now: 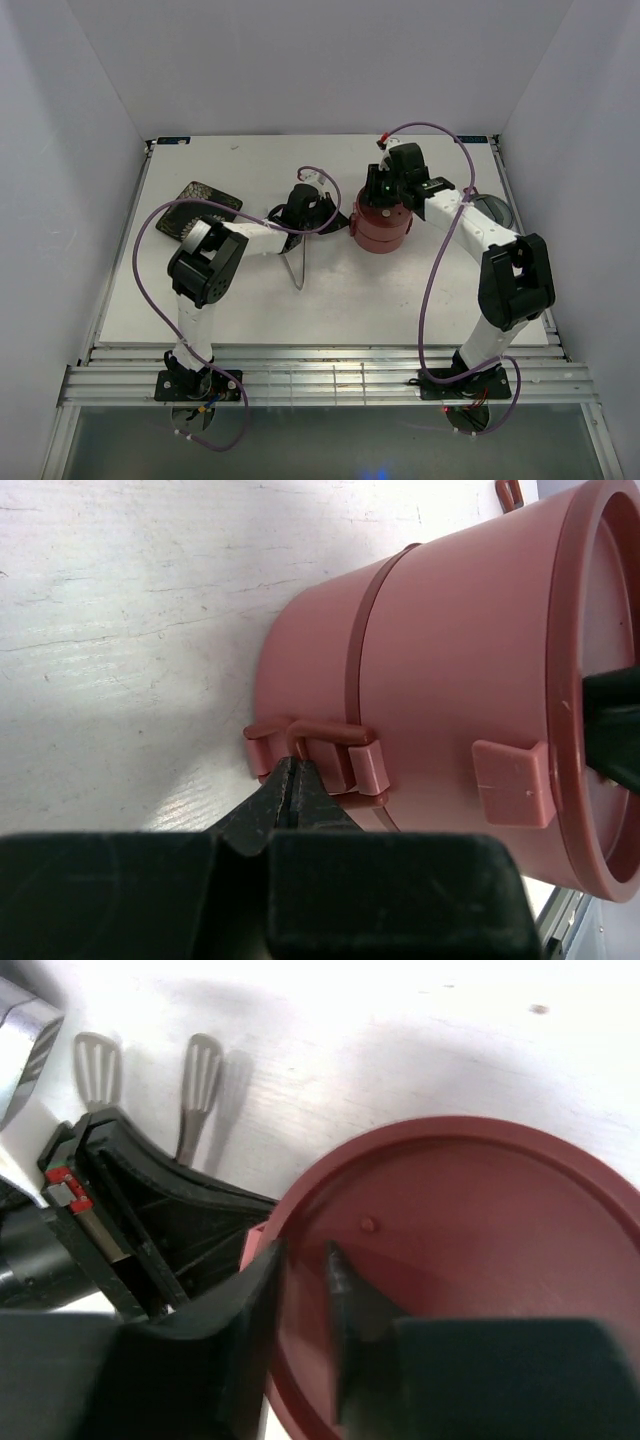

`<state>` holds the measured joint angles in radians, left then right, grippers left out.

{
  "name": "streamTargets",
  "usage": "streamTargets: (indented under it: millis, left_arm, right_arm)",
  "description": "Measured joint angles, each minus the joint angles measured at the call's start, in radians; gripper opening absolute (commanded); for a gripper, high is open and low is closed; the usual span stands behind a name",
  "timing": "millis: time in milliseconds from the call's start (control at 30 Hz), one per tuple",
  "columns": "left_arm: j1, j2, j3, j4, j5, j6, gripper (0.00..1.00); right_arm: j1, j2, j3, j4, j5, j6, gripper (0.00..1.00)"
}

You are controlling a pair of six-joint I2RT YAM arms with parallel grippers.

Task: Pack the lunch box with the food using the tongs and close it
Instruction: Close the fastener on the packing box.

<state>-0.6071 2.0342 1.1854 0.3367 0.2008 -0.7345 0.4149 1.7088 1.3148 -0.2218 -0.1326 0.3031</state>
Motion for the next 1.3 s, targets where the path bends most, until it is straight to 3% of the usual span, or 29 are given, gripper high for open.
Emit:
streamTargets:
  millis: [167,500,600,667,833,1300]
  left_arm:
    - [0.005,-0.002,-0.003,0.000,0.010,0.002,0.00]
    - [0.009,-0.003,-0.010,0.000,0.025,0.006,0.00]
    - [0.009,-0.003,-0.010,0.000,0.028,0.009,0.00]
    - [0.009,-0.003,-0.010,0.000,0.029,0.010,0.00]
    - [0.009,-0.003,-0.012,0.011,0.052,0.005,0.00]
    - [0.010,0.008,-0.013,0.039,0.053,-0.034,0.00]
  right_arm:
    - [0.002,-0.043,0.014,-0.107,0.062,-0.049,0.54]
    - [0.038,-0.053,0.033,-0.198,-0.011,-0.221,0.56]
    - [0.058,-0.049,0.034,-0.199,-0.012,-0.252,0.52]
    - [0.068,-0.039,0.042,-0.198,-0.006,-0.264,0.43]
    - [0.078,-0.012,0.056,-0.175,-0.001,-0.278,0.09]
    - [0.064,-0.005,0.043,-0.132,-0.028,-0.227,0.08]
